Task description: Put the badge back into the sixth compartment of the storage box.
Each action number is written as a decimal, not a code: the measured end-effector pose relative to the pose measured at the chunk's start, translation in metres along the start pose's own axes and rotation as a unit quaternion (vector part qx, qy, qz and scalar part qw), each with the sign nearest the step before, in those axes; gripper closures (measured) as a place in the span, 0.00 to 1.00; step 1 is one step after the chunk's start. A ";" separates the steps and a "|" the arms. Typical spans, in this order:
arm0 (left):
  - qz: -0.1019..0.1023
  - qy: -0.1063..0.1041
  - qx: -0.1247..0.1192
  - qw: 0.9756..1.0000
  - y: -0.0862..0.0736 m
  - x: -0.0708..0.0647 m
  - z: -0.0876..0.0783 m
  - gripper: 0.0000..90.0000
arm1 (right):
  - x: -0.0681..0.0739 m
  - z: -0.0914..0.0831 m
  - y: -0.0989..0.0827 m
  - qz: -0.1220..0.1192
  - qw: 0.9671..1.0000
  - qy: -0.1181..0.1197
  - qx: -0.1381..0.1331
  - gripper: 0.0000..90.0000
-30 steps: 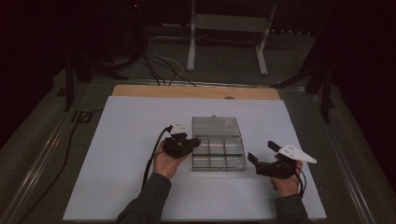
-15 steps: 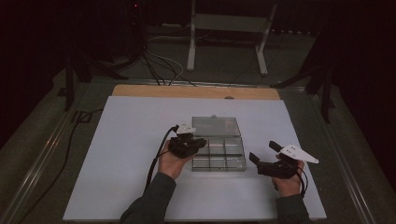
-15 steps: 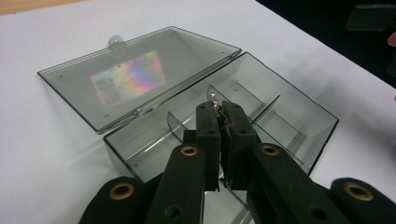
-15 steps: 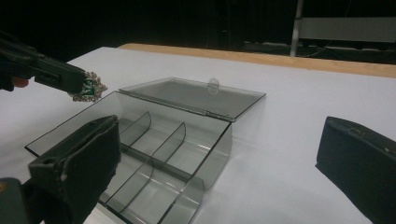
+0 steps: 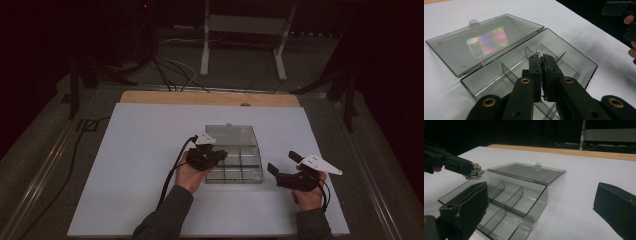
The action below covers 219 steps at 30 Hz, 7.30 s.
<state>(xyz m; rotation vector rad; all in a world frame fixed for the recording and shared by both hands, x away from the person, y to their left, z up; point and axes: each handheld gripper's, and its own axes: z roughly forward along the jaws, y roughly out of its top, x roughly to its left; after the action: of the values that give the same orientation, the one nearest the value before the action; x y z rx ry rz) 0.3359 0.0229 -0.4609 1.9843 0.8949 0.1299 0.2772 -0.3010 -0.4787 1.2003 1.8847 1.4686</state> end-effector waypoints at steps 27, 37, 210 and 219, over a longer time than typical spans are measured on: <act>0.001 -0.033 -0.002 0.999 0.006 -0.014 0.016 0.99 | -0.002 -0.003 0.000 0.004 1.000 -0.001 -0.004 0.00; 0.013 -0.041 0.008 0.999 0.006 -0.022 0.026 0.99 | -0.002 -0.004 0.000 0.004 1.000 -0.002 -0.006 0.00; 0.074 0.032 -0.054 0.995 -0.021 -0.012 0.001 0.01 | -0.001 -0.002 -0.002 -0.001 1.000 0.002 -0.007 0.00; 0.053 0.053 -0.056 0.996 -0.033 -0.001 -0.008 0.01 | -0.001 -0.002 -0.002 -0.001 1.000 0.001 -0.007 0.00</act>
<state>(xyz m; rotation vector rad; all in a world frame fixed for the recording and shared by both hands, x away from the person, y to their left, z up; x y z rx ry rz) 0.3135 0.0382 -0.4819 1.9339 0.8306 0.3410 0.2757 -0.3030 -0.4799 1.1894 1.8734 1.4807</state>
